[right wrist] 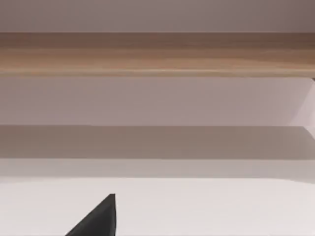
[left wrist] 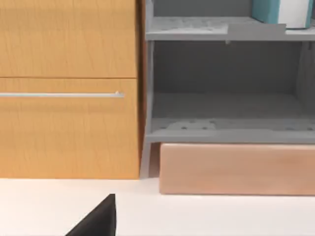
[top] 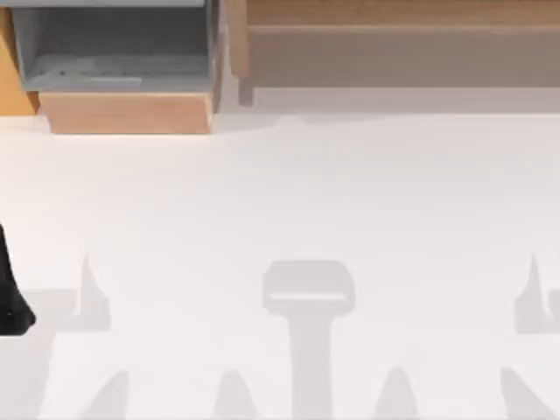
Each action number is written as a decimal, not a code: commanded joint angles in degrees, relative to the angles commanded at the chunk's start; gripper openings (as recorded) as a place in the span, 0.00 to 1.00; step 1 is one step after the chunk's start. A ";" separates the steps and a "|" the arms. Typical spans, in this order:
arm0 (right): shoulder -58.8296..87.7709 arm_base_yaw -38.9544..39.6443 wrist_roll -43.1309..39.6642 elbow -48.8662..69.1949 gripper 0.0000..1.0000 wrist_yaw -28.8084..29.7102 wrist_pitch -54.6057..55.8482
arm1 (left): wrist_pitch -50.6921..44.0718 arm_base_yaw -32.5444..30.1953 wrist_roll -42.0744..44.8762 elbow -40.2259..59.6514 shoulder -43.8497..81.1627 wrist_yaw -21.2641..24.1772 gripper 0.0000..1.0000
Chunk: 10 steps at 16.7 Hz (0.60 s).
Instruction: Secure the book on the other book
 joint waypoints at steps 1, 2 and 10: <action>0.00 0.00 0.00 0.00 1.00 0.00 0.00 | 0.00 0.00 0.00 0.00 0.00 0.00 1.00; 0.00 0.00 0.00 0.00 1.00 0.00 0.00 | 0.01 0.00 0.00 0.01 0.01 0.00 1.00; 0.00 0.00 0.00 0.00 1.00 0.00 0.00 | 8.71 -4.25 0.02 17.45 21.76 -3.26 1.00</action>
